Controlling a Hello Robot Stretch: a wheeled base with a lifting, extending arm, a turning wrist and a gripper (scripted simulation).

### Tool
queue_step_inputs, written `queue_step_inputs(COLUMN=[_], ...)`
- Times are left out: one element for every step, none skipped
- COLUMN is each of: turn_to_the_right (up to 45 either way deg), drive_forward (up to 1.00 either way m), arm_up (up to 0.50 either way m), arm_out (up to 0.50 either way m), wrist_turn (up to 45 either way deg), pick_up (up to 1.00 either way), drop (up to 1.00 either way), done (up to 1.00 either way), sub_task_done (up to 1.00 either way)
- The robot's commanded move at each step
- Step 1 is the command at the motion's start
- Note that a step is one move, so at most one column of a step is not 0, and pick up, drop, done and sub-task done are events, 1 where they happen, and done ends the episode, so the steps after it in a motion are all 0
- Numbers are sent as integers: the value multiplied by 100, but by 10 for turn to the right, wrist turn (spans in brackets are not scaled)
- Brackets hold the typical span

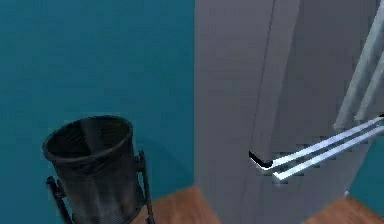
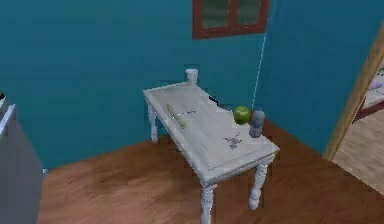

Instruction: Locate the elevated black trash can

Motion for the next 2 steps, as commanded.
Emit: queue_step_inputs(turn_to_the_right=[-270, 0], drive_forward=[0, 0], arm_up=[0, 0], arm_out=[0, 0], wrist_turn=[0, 0], pick_up=[0, 0], drop=[0, 0], done=[0, 100], sub_task_done=[0, 0])
